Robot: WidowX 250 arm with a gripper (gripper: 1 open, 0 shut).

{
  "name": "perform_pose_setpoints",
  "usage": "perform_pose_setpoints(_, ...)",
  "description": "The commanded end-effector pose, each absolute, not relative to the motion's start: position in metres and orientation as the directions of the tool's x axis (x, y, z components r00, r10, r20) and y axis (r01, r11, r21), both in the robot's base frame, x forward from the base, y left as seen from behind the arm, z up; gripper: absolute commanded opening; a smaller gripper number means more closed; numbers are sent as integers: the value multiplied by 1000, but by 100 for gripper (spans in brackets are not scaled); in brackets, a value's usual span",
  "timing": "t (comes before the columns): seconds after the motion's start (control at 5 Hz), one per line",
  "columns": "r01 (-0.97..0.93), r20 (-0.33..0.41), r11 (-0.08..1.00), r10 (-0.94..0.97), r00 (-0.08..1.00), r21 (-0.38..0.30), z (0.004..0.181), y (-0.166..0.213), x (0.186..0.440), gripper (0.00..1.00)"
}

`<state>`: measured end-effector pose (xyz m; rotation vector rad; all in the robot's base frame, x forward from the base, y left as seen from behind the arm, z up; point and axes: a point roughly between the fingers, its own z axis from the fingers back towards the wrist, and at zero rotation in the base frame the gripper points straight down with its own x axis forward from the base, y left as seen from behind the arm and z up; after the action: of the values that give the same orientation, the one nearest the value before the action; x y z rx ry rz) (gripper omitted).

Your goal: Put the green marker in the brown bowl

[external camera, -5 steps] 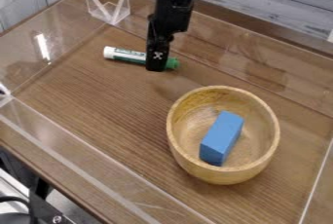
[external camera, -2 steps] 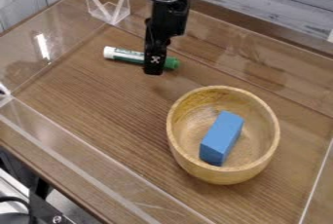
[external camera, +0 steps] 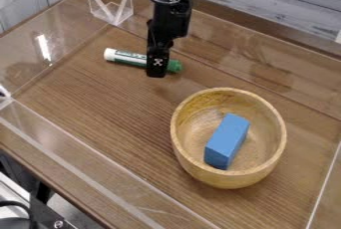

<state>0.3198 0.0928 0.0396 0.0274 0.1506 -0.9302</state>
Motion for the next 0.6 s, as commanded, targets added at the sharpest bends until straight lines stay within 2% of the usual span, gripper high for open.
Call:
perform_pose_setpoints(0.0, 791, -116, 612, -785, 609, 8, 52, 98, 326, 100)
perform_pose_setpoints(0.4, 795, -105, 606, -789, 605, 21, 47, 96, 330, 100)
